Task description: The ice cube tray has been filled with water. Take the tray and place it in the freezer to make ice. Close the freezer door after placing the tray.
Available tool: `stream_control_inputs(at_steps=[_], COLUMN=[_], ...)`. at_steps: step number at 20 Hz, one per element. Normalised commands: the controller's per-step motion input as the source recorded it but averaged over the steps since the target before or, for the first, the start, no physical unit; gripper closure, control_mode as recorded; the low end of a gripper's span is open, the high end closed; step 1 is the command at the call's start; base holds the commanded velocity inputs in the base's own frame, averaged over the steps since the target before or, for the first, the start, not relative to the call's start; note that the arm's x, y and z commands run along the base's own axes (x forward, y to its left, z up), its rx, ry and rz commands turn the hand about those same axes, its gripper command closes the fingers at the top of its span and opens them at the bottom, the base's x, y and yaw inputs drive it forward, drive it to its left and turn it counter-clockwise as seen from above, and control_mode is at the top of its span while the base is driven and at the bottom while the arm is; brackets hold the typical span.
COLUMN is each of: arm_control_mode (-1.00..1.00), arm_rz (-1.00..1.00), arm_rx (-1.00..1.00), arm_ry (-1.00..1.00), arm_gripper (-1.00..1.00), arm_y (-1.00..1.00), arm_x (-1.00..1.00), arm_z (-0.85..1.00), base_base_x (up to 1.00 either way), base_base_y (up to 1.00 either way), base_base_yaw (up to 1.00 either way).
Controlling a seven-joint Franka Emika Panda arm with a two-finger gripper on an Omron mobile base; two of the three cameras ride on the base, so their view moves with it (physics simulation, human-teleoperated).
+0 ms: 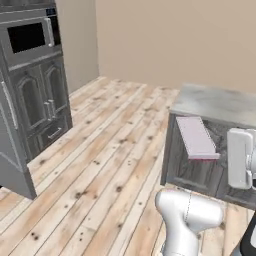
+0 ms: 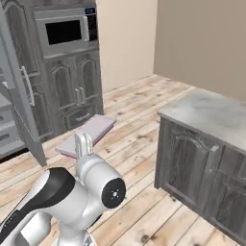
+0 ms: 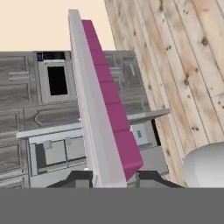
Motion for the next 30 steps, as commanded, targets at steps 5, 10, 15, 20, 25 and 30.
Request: stream_control_inputs(at_steps=[5,10,15,20,25,30], arm_control_mode=[1.00,1.00,1.00,1.00,1.00,1.00], arm_rz=[0.00,0.00,0.00,0.00,0.00,0.00], arm_rx=[0.00,0.00,0.00,0.00,0.00,0.00], arm_ry=[0.00,0.00,0.00,0.00,0.00,0.00], arm_gripper=[1.00,1.00,1.00,1.00,1.00,1.00], arm_y=[0.00,0.00,0.00,0.00,0.00,0.00], arm_x=[0.00,0.00,0.00,0.00,0.00,0.00], arm_z=[0.00,0.00,0.00,0.00,0.00,0.00], base_base_x=[0.00,0.00,0.13,0.73,0.97,1.00], base_base_y=[0.00,0.00,0.00,0.00,0.00,-0.06], base_base_yaw=[0.81,0.78,0.73,0.51,0.32,0.20])
